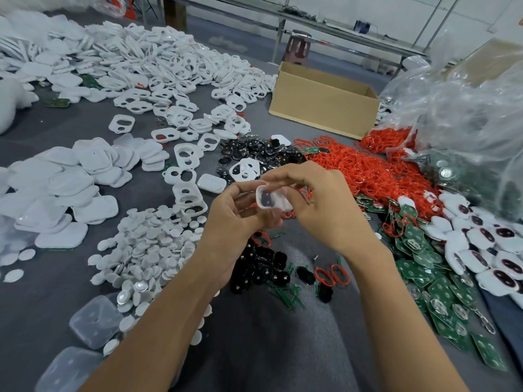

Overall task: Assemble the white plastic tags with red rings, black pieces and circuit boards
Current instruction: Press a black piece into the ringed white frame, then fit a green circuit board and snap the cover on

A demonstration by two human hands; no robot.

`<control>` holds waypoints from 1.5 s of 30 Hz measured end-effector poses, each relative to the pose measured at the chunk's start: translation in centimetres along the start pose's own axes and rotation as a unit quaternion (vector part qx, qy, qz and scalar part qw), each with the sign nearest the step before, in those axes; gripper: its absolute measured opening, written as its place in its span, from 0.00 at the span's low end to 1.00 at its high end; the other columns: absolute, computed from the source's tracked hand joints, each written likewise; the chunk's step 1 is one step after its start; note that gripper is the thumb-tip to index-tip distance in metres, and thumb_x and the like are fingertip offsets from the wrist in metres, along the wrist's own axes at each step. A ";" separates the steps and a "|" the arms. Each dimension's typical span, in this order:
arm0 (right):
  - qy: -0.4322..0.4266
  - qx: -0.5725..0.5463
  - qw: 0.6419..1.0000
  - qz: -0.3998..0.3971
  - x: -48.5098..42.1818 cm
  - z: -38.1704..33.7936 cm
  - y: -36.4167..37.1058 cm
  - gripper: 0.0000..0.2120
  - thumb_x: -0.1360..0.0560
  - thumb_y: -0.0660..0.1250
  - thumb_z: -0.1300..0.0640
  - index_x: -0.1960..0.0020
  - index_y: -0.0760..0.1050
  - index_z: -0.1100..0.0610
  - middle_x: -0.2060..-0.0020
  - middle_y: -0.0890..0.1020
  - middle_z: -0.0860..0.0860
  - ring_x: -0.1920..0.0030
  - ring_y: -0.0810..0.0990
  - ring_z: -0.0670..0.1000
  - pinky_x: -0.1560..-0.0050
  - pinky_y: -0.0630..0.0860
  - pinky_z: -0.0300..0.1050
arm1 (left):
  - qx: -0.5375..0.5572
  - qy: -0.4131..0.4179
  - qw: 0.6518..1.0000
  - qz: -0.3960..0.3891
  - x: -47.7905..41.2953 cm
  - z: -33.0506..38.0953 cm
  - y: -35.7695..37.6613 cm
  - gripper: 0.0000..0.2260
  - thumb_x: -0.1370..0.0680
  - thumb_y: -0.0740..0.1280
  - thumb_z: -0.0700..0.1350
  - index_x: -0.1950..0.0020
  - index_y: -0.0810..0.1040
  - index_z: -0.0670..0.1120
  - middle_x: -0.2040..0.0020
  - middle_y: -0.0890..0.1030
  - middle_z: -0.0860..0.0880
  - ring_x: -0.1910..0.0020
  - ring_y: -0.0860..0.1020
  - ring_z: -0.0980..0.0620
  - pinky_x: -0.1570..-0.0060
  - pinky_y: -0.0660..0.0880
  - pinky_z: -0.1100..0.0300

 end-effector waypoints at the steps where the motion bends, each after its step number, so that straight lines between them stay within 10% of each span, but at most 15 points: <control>1: 0.001 -0.005 1.000 0.013 0.1 0.0 -0.3 0.19 0.28 0.63 0.72 0.44 0.81 0.53 0.53 0.84 0.46 0.49 0.80 0.47 0.48 0.75 0.42 | 0.000 -0.001 1.000 0.003 0.0 0.0 -0.1 0.23 0.39 0.76 0.38 0.45 0.77 0.41 0.52 0.85 0.45 0.53 0.82 0.48 0.54 0.82 0.56; 7: 0.112 -0.017 0.990 0.088 0.4 3.2 -3.0 0.25 0.32 0.56 0.77 0.48 0.82 0.57 0.57 0.83 0.46 0.58 0.78 0.38 0.51 0.73 0.30 | 0.014 -0.011 1.000 0.017 0.0 -0.1 -0.3 0.20 0.34 0.74 0.35 0.43 0.77 0.42 0.46 0.83 0.41 0.49 0.82 0.45 0.57 0.81 0.59; 20: 0.421 0.142 0.896 -0.010 5.7 14.0 -5.2 0.19 0.29 0.59 0.72 0.47 0.82 0.59 0.48 0.82 0.59 0.48 0.80 0.58 0.49 0.77 0.48 | 0.033 -0.029 0.999 0.022 0.1 -0.6 -0.3 0.22 0.37 0.74 0.37 0.44 0.78 0.43 0.43 0.81 0.37 0.49 0.82 0.39 0.59 0.81 0.59; 30: 0.481 0.119 0.850 -0.182 8.0 15.0 -5.8 0.06 0.32 0.77 0.60 0.60 0.81 0.56 0.58 0.82 0.53 0.56 0.77 0.51 0.53 0.70 0.43 | 0.028 -0.032 0.999 0.018 0.3 -0.6 -0.1 0.22 0.37 0.74 0.36 0.44 0.78 0.43 0.42 0.80 0.36 0.52 0.83 0.42 0.59 0.81 0.60; 38: 0.385 -0.078 0.917 -0.066 6.0 12.7 -5.8 0.08 0.31 0.74 0.66 0.65 0.77 0.59 0.71 0.78 0.51 0.71 0.74 0.45 0.69 0.68 0.37 | 0.009 -0.031 0.999 0.013 0.3 -0.7 0.1 0.23 0.37 0.74 0.37 0.43 0.77 0.42 0.42 0.81 0.36 0.53 0.83 0.42 0.60 0.80 0.60; 45: 0.321 -0.305 0.897 -0.002 3.4 9.0 -3.9 0.05 0.30 0.71 0.69 0.59 0.76 0.62 0.72 0.79 0.53 0.72 0.75 0.48 0.68 0.74 0.37 | 0.004 -0.033 0.999 0.012 0.2 -0.8 0.0 0.23 0.38 0.75 0.38 0.43 0.78 0.43 0.43 0.81 0.38 0.53 0.84 0.44 0.61 0.80 0.60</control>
Point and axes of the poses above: each hand's wrist, its own x-axis away from the middle knuckle, its own y-axis out of the palm, z = x × y, the point moved 7 cm from there along -x, towards the middle knuckle
